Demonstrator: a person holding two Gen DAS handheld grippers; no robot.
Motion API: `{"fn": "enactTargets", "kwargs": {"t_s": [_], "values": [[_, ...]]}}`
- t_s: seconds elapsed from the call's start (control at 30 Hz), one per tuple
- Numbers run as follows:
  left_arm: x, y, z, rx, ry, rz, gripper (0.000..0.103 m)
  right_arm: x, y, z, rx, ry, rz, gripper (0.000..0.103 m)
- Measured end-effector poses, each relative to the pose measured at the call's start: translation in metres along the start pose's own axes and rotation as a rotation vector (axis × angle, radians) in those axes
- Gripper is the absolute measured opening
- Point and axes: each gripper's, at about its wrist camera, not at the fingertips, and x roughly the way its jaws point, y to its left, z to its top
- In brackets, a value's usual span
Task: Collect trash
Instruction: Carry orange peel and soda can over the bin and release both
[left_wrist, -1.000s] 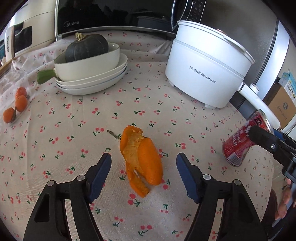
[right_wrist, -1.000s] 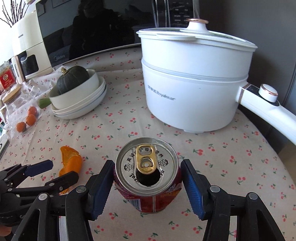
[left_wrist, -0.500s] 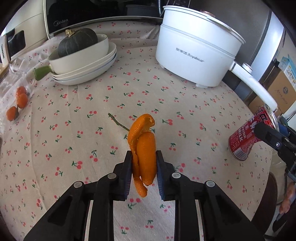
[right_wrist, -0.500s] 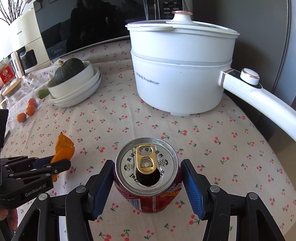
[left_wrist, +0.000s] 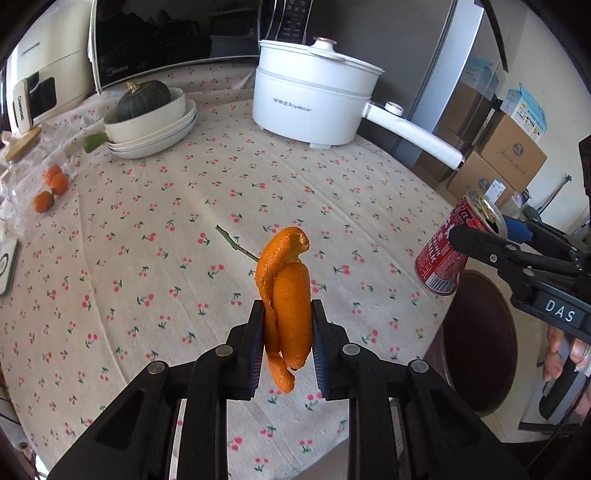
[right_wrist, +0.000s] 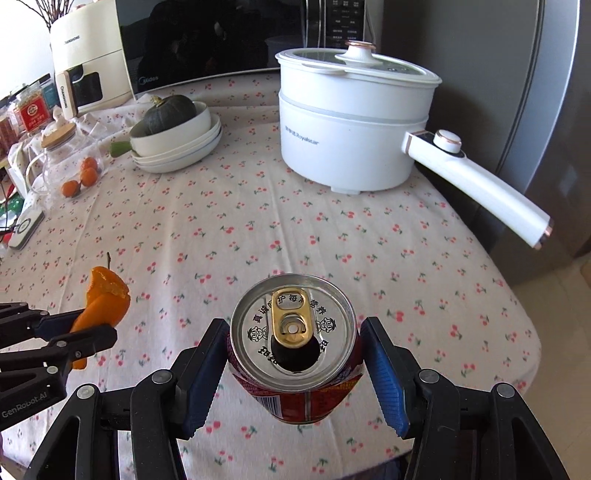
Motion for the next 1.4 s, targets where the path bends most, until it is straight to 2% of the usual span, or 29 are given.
{"fn": "enactTargets", "kwargs": {"t_s": [0.27, 0.53, 0.77, 0.97, 1.17, 1.2, 1.23, 1.27, 1.33, 1.4], "values": [[-0.033, -0.022, -0.041, 0.044, -0.012, -0.036, 0.024, -0.035, -0.004, -0.050, 0.022, 0.040, -0.017, 0.063], [-0.039, -0.053, -0.055, 0.049, -0.010, -0.144, 0.024, -0.065, -0.021, -0.087, 0.060, 0.076, -0.013, 0.063], [-0.013, -0.114, -0.051, 0.107, 0.023, -0.256, 0.024, -0.072, -0.060, -0.115, 0.125, 0.111, -0.079, 0.063], [0.018, -0.179, -0.061, 0.221, 0.072, -0.345, 0.024, -0.083, -0.108, -0.143, 0.204, 0.138, -0.143, 0.063], [0.045, -0.219, -0.072, 0.313, 0.093, -0.373, 0.026, -0.092, -0.151, -0.167, 0.289, 0.161, -0.173, 0.063], [0.047, -0.222, -0.072, 0.324, 0.084, -0.356, 0.029, -0.093, -0.156, -0.169, 0.297, 0.164, -0.177, 0.063], [0.049, -0.224, -0.073, 0.335, 0.081, -0.325, 0.041, -0.094, -0.160, -0.172, 0.307, 0.167, -0.177, 0.063], [0.052, -0.225, -0.072, 0.342, 0.077, -0.283, 0.063, -0.095, -0.164, -0.175, 0.319, 0.169, -0.175, 0.063], [0.051, -0.222, -0.070, 0.328, 0.049, -0.213, 0.083, -0.097, -0.171, -0.178, 0.343, 0.168, -0.165, 0.063], [0.051, -0.214, -0.068, 0.307, 0.053, -0.185, 0.087, -0.098, -0.175, -0.179, 0.360, 0.167, -0.155, 0.063]]}}
